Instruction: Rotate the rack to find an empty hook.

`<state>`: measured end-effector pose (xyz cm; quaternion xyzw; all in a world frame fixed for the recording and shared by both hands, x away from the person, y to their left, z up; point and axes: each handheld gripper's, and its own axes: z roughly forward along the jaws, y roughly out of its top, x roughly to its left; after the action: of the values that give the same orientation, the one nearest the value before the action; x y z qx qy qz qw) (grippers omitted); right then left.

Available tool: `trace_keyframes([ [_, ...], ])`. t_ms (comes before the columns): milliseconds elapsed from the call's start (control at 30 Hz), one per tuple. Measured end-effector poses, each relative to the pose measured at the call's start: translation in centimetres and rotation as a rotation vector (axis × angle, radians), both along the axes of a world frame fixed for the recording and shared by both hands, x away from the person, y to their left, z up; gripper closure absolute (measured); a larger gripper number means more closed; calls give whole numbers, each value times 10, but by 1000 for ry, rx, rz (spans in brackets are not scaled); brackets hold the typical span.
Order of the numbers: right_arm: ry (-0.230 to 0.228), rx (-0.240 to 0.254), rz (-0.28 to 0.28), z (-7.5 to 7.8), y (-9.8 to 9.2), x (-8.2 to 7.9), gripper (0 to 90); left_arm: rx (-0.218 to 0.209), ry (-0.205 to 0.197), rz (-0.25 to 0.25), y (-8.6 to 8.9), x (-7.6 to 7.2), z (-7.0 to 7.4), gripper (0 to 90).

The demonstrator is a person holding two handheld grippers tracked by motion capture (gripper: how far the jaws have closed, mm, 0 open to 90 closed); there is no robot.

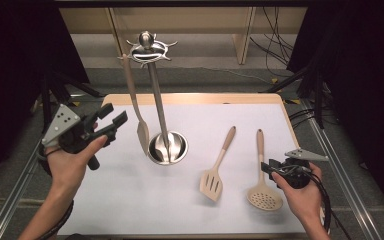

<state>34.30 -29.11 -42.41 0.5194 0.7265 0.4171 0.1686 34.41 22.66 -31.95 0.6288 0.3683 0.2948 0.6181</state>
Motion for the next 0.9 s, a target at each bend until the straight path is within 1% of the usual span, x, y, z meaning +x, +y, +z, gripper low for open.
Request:
trace_keyframes([
  [33,11,4,-17,1,2,-1,623,5,20,-5,-1,-1,-7,436],
  [67,23,23,-31,1,5,-2,623,5,38,-11,-2,-2,-14,433],
  [100,9,-13,-14,1,2,0,623,8,54,-21,-5,-3,-20,429],
  [133,5,-9,-7,1,3,1,622,12,69,-30,-7,-4,-25,428],
  [167,27,12,-27,1,6,0,621,22,85,-38,-10,-5,-29,427],
  [200,14,-23,-10,1,4,0,619,28,94,-49,-14,-6,-32,427],
  [233,46,-4,-28,2,6,-1,618,36,103,-61,-18,-7,-35,427],
  [267,30,-22,-19,2,5,-1,617,41,108,-74,-22,-8,-38,427],
  [333,33,-22,-10,1,5,-1,615,42,121,-103,-31,-9,-43,428],
  [367,27,-34,-28,1,5,-1,614,47,127,-117,-35,-9,-45,427],
  [400,3,-51,-10,0,3,0,613,53,138,-133,-40,-10,-48,425],
  [433,31,3,-26,1,6,-2,612,59,153,-152,-47,-11,-51,424],
  [467,36,-2,-26,1,5,-2,612,60,170,-169,-53,-11,-54,421],
  [500,42,-10,-30,2,4,-3,611,69,173,-179,-55,-11,-55,420],
  [533,45,-13,-30,2,4,-3,611,79,179,-209,-62,-11,-59,419],
  [567,4,-32,-14,0,2,-1,611,89,197,-227,-68,-11,-63,417],
  [600,4,-33,-13,1,1,-1,610,83,211,-231,-71,-11,-64,417],
  [633,5,-31,-15,1,2,-1,610,88,220,-248,-77,-11,-67,417],
  [667,34,-7,-27,2,4,-3,609,92,222,-256,-81,-10,-69,417],
  [700,28,-11,-24,2,4,-2,609,99,228,-260,-84,-10,-70,417],
  [733,35,-6,-29,2,4,-3,608,99,228,-271,-87,-10,-72,416],
  [767,32,-8,-28,2,4,-3,608,106,236,-275,-91,-10,-73,415],
  [800,34,-13,-28,2,4,-2,607,108,239,-279,-93,-10,-74,415],
  [833,31,-6,-27,1,4,-2,607,111,236,-292,-95,-8,-76,414],
  [867,8,-16,-5,0,2,1,607,117,241,-292,-97,-8,-77,413],
  [900,26,-3,-30,0,5,0,606,121,244,-294,-100,-8,-78,413],
])
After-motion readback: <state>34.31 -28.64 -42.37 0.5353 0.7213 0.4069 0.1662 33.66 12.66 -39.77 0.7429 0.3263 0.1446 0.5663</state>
